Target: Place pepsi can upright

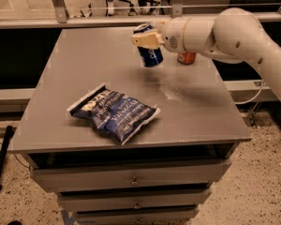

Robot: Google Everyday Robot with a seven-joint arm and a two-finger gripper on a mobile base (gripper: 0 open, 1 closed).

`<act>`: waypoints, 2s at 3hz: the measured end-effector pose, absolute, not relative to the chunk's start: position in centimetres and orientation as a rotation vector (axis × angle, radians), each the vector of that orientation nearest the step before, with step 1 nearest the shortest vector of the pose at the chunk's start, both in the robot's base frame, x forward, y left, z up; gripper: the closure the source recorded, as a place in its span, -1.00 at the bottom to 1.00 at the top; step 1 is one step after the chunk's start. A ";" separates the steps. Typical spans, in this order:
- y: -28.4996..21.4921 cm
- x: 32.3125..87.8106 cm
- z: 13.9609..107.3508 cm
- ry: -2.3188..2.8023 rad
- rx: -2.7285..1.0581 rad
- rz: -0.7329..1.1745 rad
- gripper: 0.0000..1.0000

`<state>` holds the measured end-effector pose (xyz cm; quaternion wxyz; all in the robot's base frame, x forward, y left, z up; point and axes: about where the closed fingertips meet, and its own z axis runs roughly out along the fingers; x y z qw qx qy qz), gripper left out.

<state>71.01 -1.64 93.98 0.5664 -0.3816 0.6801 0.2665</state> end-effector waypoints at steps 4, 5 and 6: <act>-9.7 69.4 91.2 1.516 -0.747 0.703 0.63; -9.7 68.5 90.6 1.502 -0.776 0.721 0.17; -9.9 67.4 89.8 1.505 -0.789 0.739 -0.30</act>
Offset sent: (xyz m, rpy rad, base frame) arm -0.0145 -0.0994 -0.0237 0.1608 -0.0210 -0.1028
